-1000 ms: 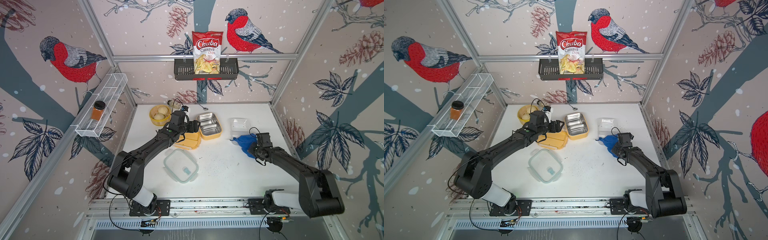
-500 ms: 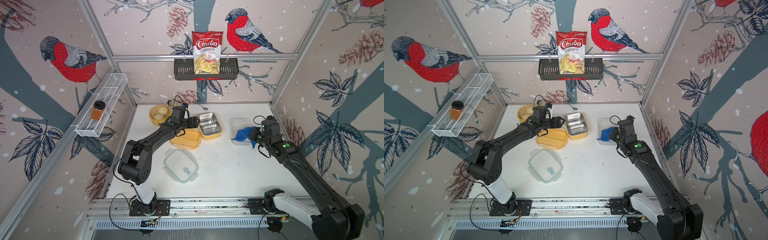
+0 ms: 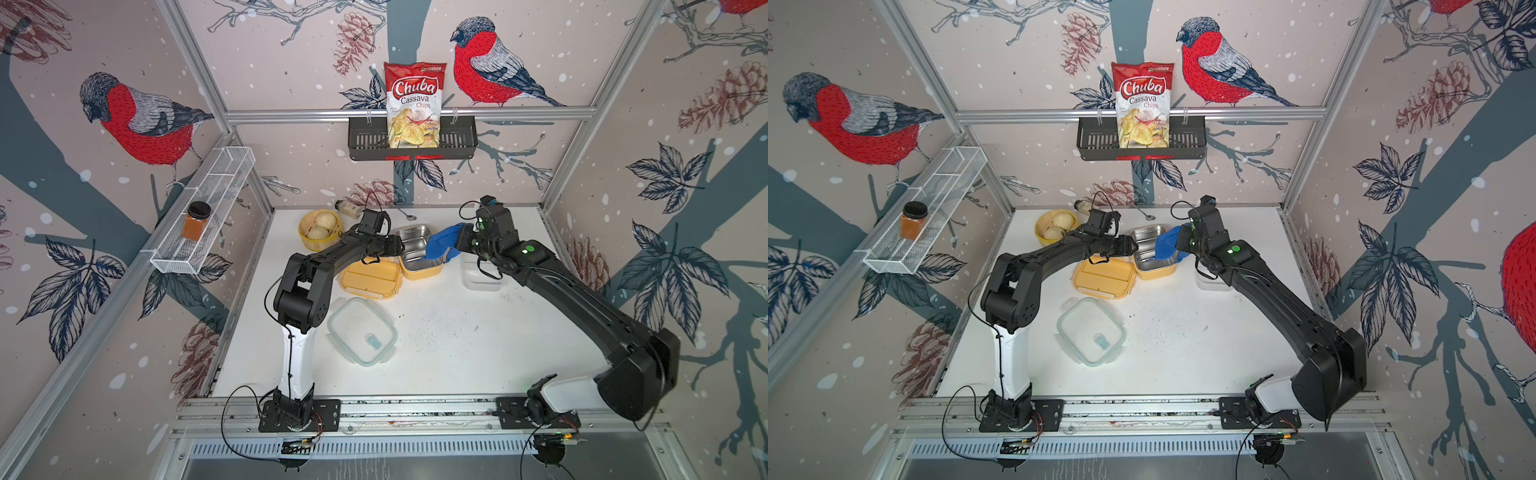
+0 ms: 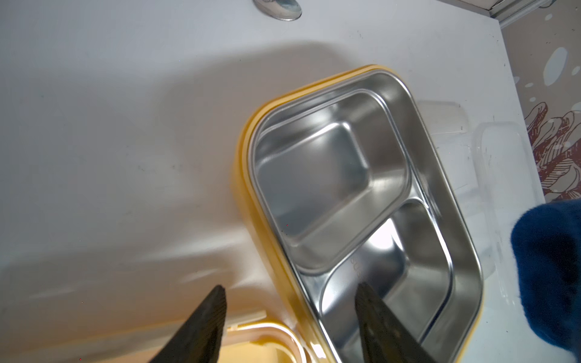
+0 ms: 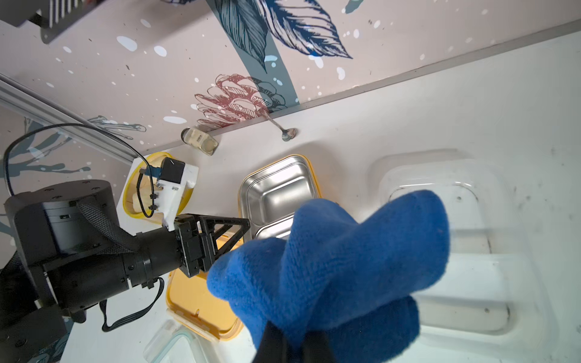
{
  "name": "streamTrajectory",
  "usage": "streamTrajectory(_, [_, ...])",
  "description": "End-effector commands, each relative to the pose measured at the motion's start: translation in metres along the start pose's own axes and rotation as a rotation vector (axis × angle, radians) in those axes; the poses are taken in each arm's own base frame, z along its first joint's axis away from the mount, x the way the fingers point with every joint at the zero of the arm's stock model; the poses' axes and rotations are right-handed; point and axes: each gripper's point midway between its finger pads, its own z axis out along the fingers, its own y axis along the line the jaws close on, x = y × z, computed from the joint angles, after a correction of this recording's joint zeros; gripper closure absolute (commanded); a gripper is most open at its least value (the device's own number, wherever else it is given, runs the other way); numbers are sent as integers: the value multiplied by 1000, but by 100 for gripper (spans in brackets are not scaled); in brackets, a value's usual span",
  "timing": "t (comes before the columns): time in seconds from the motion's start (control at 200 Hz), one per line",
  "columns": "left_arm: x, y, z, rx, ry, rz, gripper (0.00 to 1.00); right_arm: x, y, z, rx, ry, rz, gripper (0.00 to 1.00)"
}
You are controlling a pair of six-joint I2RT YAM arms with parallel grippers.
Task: Wipe the insides of the lunch boxes
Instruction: Wipe the dirt inside the lunch box.
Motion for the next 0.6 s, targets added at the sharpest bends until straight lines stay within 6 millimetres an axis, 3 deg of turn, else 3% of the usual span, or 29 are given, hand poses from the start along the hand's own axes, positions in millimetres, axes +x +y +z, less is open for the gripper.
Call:
streamTrajectory(0.0, [4,-5,2,34,19,4,36,11,14,25,-35,75,-73,100])
streamTrajectory(0.155, [1,-11,1,55,6,18,40,41,22,72,-33,267,-145,100])
streamTrajectory(0.27, [-3,-11,-2,48,-10,23,42,70,33,95,-56,365,-212,100])
streamTrajectory(0.415, [-4,-6,-6,46,-17,-1,44,106,15,132,-23,488,-208,100])
streamTrajectory(0.595, [-16,0,-29,33,-87,-26,45,151,3,157,-18,661,-225,100])
